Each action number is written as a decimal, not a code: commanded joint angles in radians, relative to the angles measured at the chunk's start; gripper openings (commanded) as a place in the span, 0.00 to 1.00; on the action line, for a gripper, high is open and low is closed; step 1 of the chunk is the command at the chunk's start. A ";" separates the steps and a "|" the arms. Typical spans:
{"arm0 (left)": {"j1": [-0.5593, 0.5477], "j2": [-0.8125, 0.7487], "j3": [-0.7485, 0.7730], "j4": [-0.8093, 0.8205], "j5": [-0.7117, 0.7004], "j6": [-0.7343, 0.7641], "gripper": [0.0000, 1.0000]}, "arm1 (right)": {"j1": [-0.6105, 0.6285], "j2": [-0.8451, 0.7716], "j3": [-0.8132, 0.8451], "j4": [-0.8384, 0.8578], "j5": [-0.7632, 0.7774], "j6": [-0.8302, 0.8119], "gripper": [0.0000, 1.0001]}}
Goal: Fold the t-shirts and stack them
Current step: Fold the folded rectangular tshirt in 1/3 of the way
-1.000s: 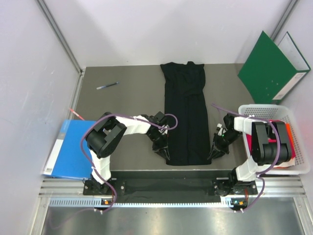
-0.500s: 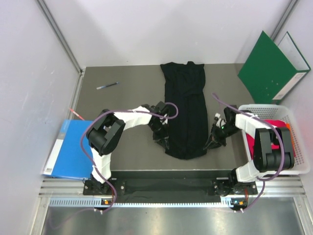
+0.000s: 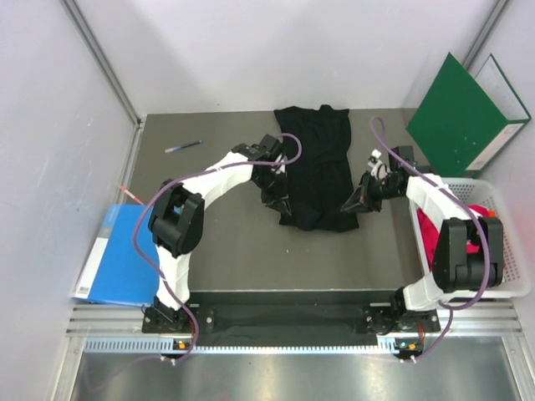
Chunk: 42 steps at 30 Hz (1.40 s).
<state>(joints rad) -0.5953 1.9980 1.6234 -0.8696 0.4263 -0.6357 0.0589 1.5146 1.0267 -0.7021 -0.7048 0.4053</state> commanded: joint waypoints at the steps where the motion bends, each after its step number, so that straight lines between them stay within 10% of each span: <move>1: 0.037 0.034 0.105 -0.032 0.018 0.027 0.00 | 0.007 0.064 0.082 0.142 -0.024 0.032 0.00; 24: 0.173 0.376 0.562 0.044 0.179 -0.058 0.01 | -0.027 0.518 0.561 0.289 0.022 0.092 0.03; 25: 0.187 0.384 0.581 0.058 0.187 -0.065 0.18 | -0.031 0.550 0.584 0.305 0.030 0.119 0.03; 27: 0.201 0.381 0.601 0.089 0.189 -0.071 0.34 | -0.044 0.570 0.596 0.369 0.086 0.153 0.12; 29: 0.218 0.360 0.583 0.116 0.172 -0.070 0.51 | -0.051 0.558 0.550 0.465 0.141 0.205 0.59; 30: 0.221 0.323 0.567 0.124 0.149 -0.065 0.73 | -0.051 0.546 0.524 0.557 0.154 0.230 0.72; 32: 0.226 0.264 0.505 0.136 0.129 -0.039 0.86 | -0.051 0.492 0.449 0.598 0.183 0.242 0.99; 42: 0.215 0.013 -0.034 0.314 0.110 -0.031 0.91 | -0.051 0.199 0.179 0.500 0.199 0.095 1.00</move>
<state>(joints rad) -0.3691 2.0926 1.7123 -0.6731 0.5259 -0.6662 0.0097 1.8435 1.2358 -0.1875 -0.5064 0.5938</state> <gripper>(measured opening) 0.907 0.995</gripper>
